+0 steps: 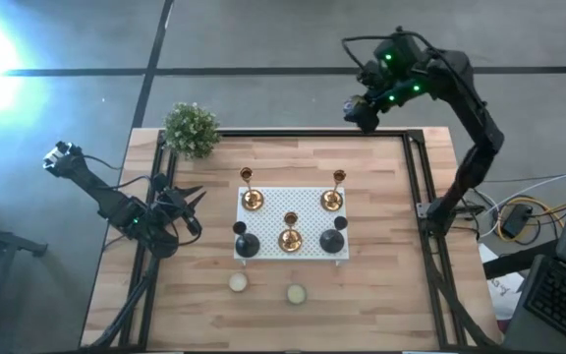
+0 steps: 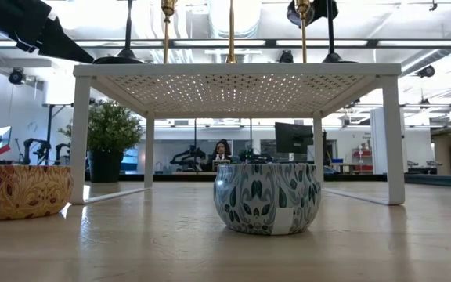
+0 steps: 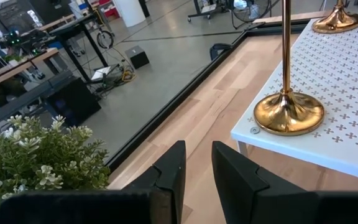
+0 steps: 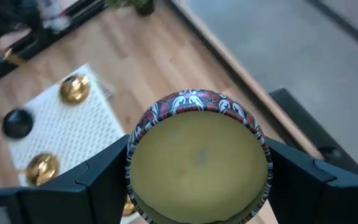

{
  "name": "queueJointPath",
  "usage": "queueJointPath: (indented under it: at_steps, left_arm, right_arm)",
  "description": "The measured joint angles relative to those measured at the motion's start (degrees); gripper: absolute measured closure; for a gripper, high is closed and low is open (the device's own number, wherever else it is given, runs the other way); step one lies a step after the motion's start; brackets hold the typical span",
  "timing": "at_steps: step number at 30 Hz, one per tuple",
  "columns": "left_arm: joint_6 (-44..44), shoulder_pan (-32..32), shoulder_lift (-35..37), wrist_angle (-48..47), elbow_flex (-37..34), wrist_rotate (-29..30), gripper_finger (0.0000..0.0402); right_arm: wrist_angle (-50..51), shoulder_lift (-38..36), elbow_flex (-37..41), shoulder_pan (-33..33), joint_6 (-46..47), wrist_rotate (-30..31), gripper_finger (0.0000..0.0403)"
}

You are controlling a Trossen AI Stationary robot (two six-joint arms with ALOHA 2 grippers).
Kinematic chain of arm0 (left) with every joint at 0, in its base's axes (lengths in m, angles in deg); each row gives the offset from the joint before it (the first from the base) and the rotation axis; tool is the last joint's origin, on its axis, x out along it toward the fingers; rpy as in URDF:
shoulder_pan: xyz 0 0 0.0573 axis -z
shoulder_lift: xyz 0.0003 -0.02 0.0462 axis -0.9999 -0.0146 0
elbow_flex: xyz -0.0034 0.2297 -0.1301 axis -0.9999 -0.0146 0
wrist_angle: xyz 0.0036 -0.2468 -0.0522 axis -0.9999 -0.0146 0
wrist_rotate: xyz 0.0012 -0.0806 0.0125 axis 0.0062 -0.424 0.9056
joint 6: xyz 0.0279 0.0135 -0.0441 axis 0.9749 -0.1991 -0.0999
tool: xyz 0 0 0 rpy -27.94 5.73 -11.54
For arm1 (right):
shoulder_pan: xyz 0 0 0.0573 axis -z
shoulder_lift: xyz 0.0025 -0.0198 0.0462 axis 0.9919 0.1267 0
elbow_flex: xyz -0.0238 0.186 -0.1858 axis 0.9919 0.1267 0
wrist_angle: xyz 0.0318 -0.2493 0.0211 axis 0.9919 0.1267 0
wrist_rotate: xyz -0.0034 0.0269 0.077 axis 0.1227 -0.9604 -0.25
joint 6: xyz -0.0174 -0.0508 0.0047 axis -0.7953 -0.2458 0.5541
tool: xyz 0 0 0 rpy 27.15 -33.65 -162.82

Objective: Pick & Place candle stick holders
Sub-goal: Put the right scented candle on the shelf

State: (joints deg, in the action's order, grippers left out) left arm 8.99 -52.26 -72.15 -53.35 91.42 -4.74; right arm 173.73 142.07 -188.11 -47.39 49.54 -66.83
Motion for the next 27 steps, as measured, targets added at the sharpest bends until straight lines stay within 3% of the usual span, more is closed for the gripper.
queueJointPath:
  at_steps: [9,27]
  left_arm:
    - [-0.17,-0.01,0.01,0.28,0.00,0.00,0.0319]
    - [-0.55,0.00,0.01,0.84,0.00,0.00,0.0319]
  right_arm:
    - [0.79,1.63,-0.36,-2.50,-6.22,-2.84,0.0116]
    - [-7.07,1.58,-0.59,-17.73,-5.93,-3.37,0.0116]
